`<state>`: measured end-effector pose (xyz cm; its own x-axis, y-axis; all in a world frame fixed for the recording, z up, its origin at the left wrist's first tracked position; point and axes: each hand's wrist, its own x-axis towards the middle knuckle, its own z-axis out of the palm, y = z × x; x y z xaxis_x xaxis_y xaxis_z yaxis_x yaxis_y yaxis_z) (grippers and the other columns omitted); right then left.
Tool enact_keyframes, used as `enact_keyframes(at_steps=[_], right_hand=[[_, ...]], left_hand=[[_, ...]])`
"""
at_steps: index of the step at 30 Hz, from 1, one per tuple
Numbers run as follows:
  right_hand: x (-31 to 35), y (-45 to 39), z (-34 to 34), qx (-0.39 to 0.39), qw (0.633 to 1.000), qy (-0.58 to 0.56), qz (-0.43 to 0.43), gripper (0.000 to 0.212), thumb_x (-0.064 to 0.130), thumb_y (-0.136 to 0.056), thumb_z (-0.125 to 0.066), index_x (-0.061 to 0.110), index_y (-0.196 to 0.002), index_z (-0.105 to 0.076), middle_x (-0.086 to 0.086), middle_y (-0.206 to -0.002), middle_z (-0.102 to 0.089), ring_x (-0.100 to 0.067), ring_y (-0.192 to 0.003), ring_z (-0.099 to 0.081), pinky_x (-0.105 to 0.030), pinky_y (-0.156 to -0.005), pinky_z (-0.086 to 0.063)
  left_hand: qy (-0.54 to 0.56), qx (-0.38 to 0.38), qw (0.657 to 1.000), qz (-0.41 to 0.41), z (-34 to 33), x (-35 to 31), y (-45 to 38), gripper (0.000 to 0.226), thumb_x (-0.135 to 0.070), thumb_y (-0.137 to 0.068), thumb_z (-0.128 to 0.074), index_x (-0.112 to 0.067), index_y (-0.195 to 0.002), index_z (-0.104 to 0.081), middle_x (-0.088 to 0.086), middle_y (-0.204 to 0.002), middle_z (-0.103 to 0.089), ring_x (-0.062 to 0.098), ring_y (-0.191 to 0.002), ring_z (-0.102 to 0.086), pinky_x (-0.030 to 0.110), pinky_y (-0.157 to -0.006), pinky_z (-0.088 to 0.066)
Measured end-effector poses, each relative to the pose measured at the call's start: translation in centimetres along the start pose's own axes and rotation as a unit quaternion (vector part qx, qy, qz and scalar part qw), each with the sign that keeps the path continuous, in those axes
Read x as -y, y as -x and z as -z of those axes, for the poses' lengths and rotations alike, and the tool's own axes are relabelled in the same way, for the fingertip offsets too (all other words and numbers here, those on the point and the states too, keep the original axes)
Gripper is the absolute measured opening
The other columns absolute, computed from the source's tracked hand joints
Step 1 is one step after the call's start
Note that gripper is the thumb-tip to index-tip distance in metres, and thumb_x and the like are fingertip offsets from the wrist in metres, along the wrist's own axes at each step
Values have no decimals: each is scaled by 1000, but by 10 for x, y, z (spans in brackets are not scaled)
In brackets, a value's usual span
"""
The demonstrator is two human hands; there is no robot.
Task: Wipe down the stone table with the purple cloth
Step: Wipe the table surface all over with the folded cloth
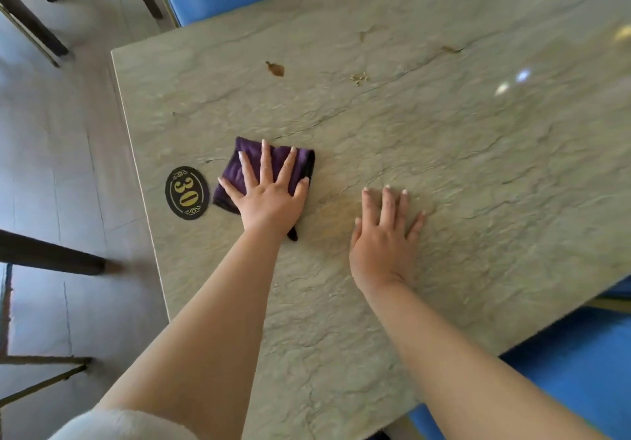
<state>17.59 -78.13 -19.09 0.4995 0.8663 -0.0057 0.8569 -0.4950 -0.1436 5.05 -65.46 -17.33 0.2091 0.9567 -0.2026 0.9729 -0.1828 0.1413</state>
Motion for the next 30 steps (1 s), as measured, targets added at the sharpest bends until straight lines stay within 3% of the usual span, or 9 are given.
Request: enact_keyframes(at_steps=[3,7,13,16,19,21,23,27,30], right_hand=[[2,-3,0,-2,1000,1,-7,52,31,-97,-31,23,-148,-29,-12,-156,-24,-38,-145,-12,-63,-113,-8],[1,-3,0,6,1000,4,-12,53,34,-97,-27,27,-150,-23,-9,-158,-18,-36,-146,-7,-61,-114,-5],[2,3,3,-23,999,-36,-28,49,35,-97,-30,27,-145,-36,-6,-155,-28,-31,-146,-15,-59,-115,-9],[22,4,7,-71,986,-115,-93,40,31,-97,-43,22,-135,-50,-5,-148,-41,-27,-143,-26,-59,-114,-16],[76,1,11,-122,978,-134,-100,36,18,-89,-54,15,-125,-59,-9,-137,-51,-31,-134,-40,-60,-111,-23],[123,0,8,-108,980,-146,-83,38,17,-88,-55,13,-125,-58,-12,-140,-49,-33,-135,-39,-59,-111,-23],[165,4,-2,-78,982,-127,-113,45,31,-93,-48,14,-135,-50,-14,-147,-40,-32,-141,-29,-59,-115,-14],[188,10,-24,11,987,11,-161,72,61,-91,-9,23,-153,-3,-8,-161,-2,-27,-148,5,-62,-113,6],[171,0,-20,15,989,23,-143,71,66,-90,-7,32,-151,2,-2,-161,3,-27,-147,9,-64,-113,3]], left_hand=[[-23,-21,991,-130,-7,15,37,60,-69,-90,-15,-55,-146,-2,-12,-161,13,25,-147,18,68,-110,8],[-77,-15,947,-311,-12,49,65,60,-71,-91,-18,-56,-146,1,-13,-161,11,26,-147,17,68,-111,5],[-67,15,909,-411,0,51,18,62,-75,-86,-25,-63,-142,-3,-20,-159,14,21,-147,19,65,-112,10],[38,88,887,-451,12,57,-2,50,-66,-90,-36,-67,-136,-17,-24,-158,6,14,-148,13,61,-113,13],[253,127,863,-419,29,76,-18,44,-37,-96,-50,-56,-134,-40,-16,-155,-25,7,-144,-22,50,-119,-17],[254,85,863,-428,37,97,-29,46,-24,-97,-50,-47,-137,-46,-12,-150,-35,7,-135,-36,37,-110,-38],[221,61,860,-455,42,117,-42,47,-19,-97,-48,-41,-139,-47,-9,-146,-40,10,-130,-43,35,-104,-43],[140,57,868,-474,41,146,-83,45,-37,-96,-36,-40,-141,-42,-10,-148,-39,18,-134,-40,44,-109,-35],[67,25,880,-469,39,165,-121,50,-48,-97,-27,-39,-146,-33,-11,-154,-31,16,-143,-28,43,-119,-19]])
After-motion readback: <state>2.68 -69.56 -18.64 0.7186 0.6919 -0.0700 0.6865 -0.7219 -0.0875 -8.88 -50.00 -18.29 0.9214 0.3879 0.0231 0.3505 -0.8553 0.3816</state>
